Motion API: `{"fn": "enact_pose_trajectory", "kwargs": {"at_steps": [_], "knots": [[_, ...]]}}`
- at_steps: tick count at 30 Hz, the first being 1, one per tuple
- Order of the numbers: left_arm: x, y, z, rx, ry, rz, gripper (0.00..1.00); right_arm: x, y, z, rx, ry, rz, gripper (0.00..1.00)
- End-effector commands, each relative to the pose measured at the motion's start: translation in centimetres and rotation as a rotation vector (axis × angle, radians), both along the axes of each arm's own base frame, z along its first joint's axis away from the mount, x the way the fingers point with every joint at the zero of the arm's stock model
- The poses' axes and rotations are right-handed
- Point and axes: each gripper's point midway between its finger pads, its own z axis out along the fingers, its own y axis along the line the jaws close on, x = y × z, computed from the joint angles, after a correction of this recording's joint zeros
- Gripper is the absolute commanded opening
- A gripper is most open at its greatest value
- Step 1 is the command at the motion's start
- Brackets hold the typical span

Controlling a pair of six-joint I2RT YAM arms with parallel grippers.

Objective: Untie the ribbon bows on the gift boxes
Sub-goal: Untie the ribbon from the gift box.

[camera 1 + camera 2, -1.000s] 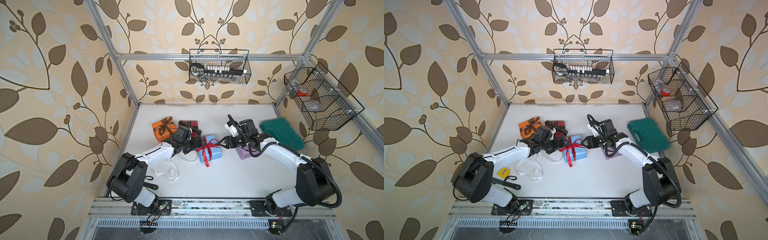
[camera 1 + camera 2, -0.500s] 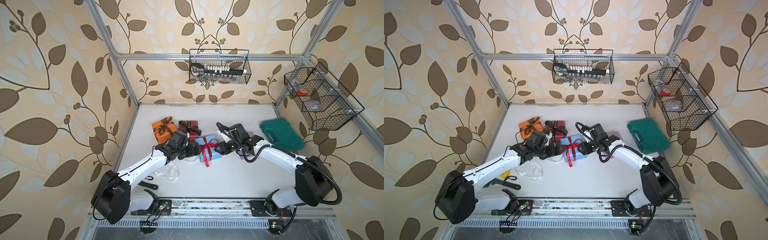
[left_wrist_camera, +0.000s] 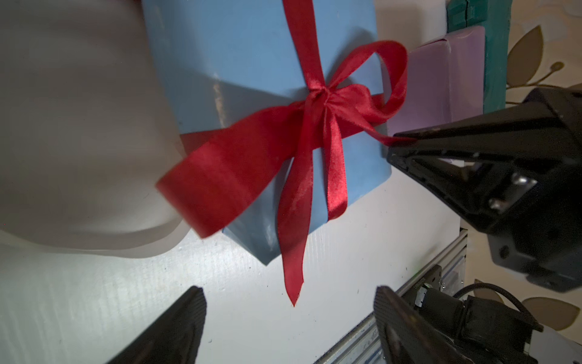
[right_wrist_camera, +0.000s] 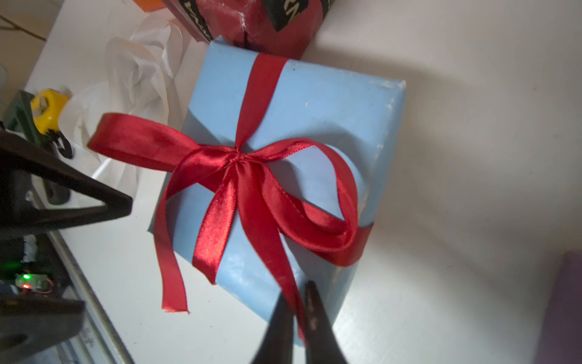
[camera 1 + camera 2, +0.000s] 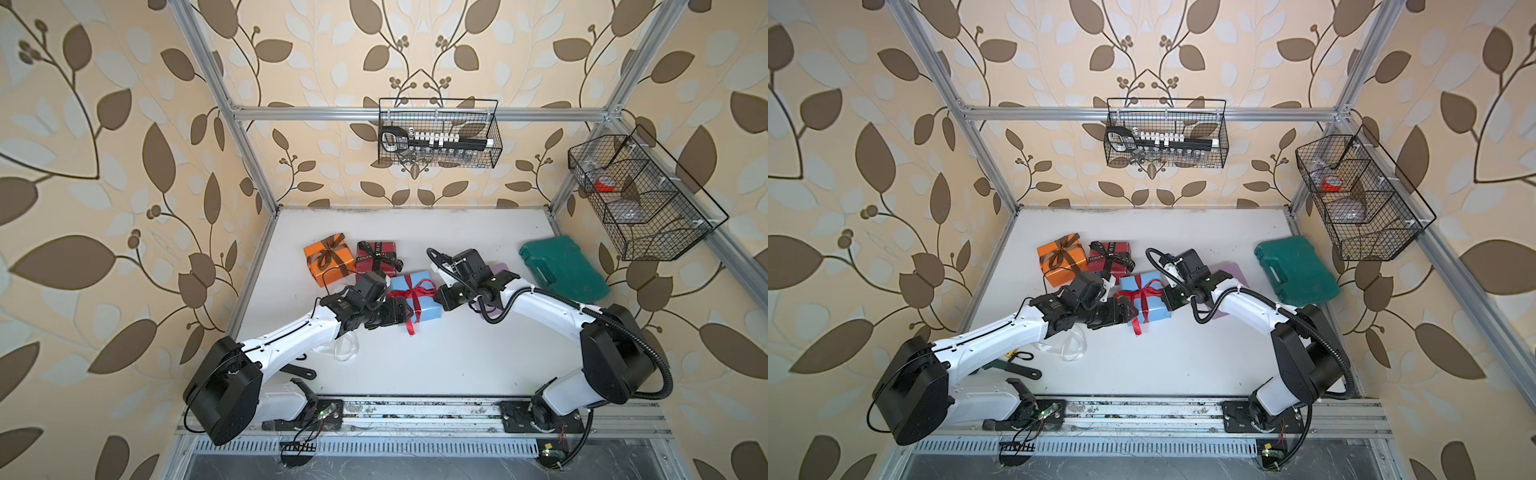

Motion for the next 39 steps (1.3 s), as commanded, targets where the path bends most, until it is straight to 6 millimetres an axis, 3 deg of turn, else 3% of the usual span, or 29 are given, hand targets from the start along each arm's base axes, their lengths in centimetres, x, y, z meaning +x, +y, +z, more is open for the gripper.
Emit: {"fn": "enact_pose_trajectory", "kwargs": {"at_steps": [1, 7, 12, 20, 23, 26, 27, 31, 35, 39], "knots": [[0.2, -0.4, -0.2, 0.000, -0.009, 0.004, 0.85, 0.7, 0.6, 1.6, 0.014, -0.050, 0.015, 0.01], [0.0, -1.1, -1.3, 0.047, 0.007, -0.015, 0.82, 0.5, 1.0, 2.2, 0.024, -0.061, 0.027, 0.00], [0.0, -2.0, -2.2, 0.076, 0.023, -0.036, 0.69, 0.2, 0.9, 2.3, 0.028, -0.061, 0.023, 0.00], [0.1, -2.5, -2.2, 0.059, 0.022, -0.042, 0.28, 0.0, 0.5, 2.0, 0.017, -0.059, 0.008, 0.00], [0.1, -2.9, -2.5, 0.039, 0.029, -0.039, 0.27, 0.1, 0.4, 2.0, 0.017, -0.061, 0.003, 0.00], [0.4, -3.4, -2.1, 0.005, 0.020, -0.038, 0.36, 0.0, 0.5, 2.1, 0.022, -0.059, 0.004, 0.00], [0.3, -3.4, -3.1, 0.022, 0.043, -0.037, 0.37, 0.0, 0.5, 2.2, 0.023, -0.061, 0.003, 0.00], [0.7, -3.5, -2.9, 0.022, 0.033, -0.032, 0.36, 0.0, 0.4, 2.1, 0.024, -0.059, 0.000, 0.00], [0.8, -3.5, -2.8, 0.025, 0.026, -0.028, 0.13, 0.0, 0.3, 2.2, 0.024, -0.063, -0.005, 0.00], [0.8, -3.4, -2.3, 0.019, 0.020, -0.021, 0.03, 0.0, 0.1, 2.3, 0.017, -0.067, -0.014, 0.00]]}}
